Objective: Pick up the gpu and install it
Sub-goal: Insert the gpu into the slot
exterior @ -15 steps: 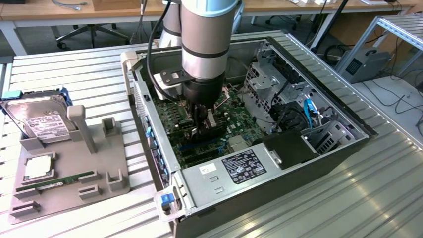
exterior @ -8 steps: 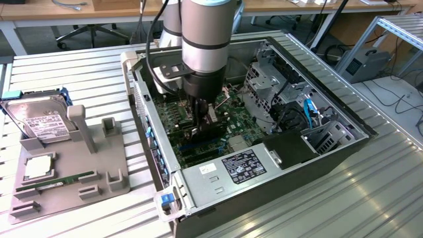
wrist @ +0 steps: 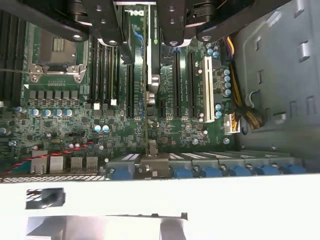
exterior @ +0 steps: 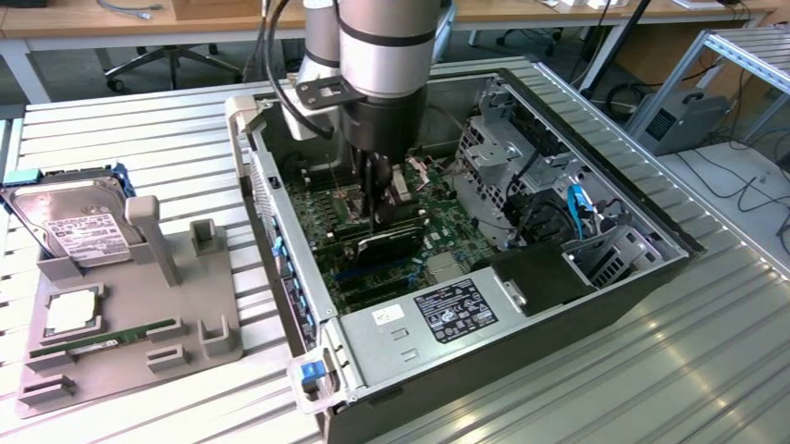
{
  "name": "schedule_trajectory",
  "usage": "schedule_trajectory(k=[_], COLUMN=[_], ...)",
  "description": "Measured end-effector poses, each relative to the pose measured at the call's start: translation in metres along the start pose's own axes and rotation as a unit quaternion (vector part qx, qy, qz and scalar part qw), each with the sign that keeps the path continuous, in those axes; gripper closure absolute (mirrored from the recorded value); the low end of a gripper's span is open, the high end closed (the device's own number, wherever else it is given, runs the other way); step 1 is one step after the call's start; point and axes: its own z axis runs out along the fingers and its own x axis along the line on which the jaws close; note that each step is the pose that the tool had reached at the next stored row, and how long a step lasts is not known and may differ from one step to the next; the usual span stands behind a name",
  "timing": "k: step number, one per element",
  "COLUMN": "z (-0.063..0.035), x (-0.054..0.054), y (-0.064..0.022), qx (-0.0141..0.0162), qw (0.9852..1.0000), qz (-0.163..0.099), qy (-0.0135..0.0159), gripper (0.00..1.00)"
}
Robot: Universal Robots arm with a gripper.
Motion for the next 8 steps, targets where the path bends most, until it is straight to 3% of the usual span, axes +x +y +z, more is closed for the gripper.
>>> schedule_trajectory(k=[4, 5, 6, 8], z=[-0.0118, -0.0141, -0.0147, -0.0147], x=[-0.004, -0.006, -0.007, -0.007], y=[-0.0006, -0.0007, -0.001, -0.002], qx=[0.0001, 0.0001, -0.0004, -0.0023], qw=[1.0, 0.9999, 0.9998, 0.9997], qz=[0.0, -0.001, -0.001, -0.001], qy=[0.0086, 0.013, 0.0185, 0.0232], gripper=[0.66, 0.73, 0.73, 0.86])
